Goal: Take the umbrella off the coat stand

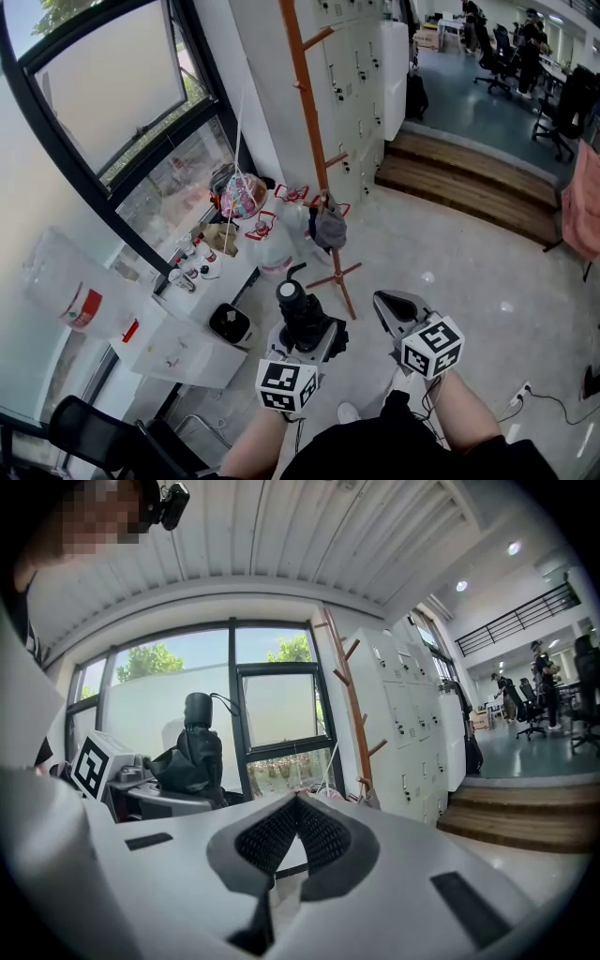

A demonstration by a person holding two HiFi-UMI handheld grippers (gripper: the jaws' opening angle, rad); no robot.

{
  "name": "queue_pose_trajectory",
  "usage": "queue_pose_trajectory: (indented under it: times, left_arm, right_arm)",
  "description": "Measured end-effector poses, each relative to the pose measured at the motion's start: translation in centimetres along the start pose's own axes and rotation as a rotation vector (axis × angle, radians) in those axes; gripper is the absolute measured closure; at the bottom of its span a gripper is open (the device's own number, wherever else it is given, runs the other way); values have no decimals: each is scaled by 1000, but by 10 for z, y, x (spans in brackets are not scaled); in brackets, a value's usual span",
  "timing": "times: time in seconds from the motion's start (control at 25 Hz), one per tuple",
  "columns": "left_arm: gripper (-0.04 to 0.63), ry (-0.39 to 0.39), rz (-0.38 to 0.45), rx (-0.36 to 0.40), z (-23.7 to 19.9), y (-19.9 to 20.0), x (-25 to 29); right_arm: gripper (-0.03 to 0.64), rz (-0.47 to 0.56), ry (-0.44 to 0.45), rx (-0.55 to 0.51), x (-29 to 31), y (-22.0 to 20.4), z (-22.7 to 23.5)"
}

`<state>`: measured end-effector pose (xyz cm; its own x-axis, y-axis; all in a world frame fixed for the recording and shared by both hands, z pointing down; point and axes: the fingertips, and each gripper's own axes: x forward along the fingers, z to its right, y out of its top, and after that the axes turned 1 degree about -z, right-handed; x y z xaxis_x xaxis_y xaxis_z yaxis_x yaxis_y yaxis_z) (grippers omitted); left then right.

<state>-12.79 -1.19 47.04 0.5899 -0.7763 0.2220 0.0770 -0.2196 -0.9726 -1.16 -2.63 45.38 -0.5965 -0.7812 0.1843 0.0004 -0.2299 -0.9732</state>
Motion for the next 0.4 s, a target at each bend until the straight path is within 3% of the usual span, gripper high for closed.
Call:
queue_pose_trajectory:
  times: [0.4]
  left_arm:
    - [308,1,-2,-3,-1,1,0]
  right_arm:
    - [565,-1,4,-7,2,5,-2]
